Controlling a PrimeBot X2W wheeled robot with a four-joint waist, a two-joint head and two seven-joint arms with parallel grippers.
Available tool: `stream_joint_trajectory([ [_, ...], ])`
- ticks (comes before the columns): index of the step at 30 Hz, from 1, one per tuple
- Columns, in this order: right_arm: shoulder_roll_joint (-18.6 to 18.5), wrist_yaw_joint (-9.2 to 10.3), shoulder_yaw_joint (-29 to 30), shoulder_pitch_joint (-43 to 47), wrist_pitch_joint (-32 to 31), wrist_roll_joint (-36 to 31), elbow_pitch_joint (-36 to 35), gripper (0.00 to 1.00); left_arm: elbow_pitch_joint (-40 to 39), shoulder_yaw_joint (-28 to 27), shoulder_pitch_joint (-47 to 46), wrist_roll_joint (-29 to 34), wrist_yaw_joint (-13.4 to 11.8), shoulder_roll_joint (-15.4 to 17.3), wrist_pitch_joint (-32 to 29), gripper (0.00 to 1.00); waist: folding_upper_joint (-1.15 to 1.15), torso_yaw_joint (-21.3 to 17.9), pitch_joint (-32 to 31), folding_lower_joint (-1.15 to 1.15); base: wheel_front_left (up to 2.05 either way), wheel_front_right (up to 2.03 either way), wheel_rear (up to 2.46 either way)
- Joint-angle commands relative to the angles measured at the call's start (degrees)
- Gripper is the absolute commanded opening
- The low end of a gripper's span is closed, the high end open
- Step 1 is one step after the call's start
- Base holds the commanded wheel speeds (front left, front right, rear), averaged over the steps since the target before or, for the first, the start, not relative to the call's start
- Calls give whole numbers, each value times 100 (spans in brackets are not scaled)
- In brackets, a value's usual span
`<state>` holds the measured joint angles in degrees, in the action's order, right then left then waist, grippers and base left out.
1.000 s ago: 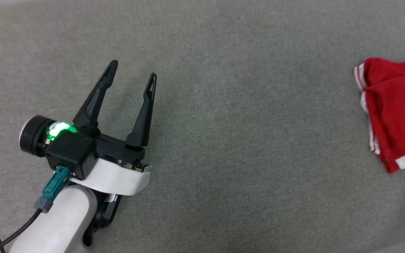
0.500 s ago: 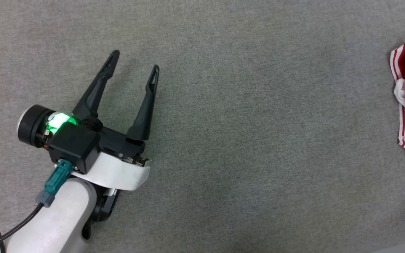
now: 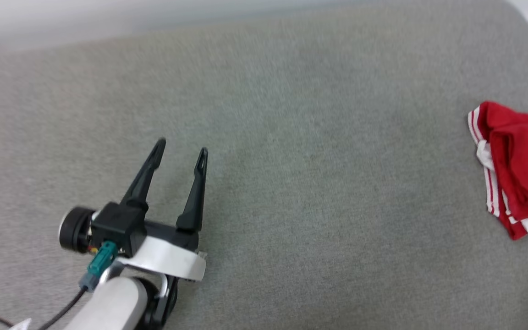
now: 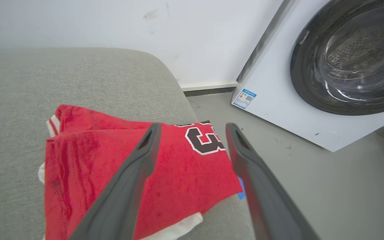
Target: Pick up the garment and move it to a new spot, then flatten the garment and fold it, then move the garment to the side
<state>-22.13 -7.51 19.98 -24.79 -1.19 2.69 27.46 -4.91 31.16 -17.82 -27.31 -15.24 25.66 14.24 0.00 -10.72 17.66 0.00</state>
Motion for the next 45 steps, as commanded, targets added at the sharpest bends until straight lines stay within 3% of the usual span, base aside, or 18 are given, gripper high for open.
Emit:
stream_joint_trajectory([
  [1, 90, 4, -109, 255, -41, 63, -158, 100, 49, -20, 180, -32, -62, -41, 26, 100, 0, 211, -646, 0, 0, 0, 0],
  [8, 515, 5, -483, 1510, -375, 368, -1495, 100, 146, -123, 862, -210, -324, -190, 64, 100, 0, 586, -1413, 0, 0, 0, 0],
  [15, 1492, 3, -741, 2440, -372, 348, -2704, 100, 265, -214, 1240, -270, -461, -181, 78, 100, 0, 1058, -1804, 0, 0, 0, 0],
  [20, 1830, 5, -1104, 2720, -168, 311, -3220, 100, 390, -318, 1306, -242, -502, -112, 88, 100, 0, 1321, -1873, 0, 0, 0, 0],
  [32, 1930, 5, -1439, 3211, -76, 200, -3980, 100, 614, -629, 1451, -277, -400, 176, 99, 100, 0, 1462, -1995, 0, 0, 0, 0],
  [45, 1932, 4, -1353, 3621, -149, 338, -4112, 100, 1039, -524, 1433, -340, -150, 93, 102, 100, 0, 1361, -2039, 0, 0, 0, 0],
])
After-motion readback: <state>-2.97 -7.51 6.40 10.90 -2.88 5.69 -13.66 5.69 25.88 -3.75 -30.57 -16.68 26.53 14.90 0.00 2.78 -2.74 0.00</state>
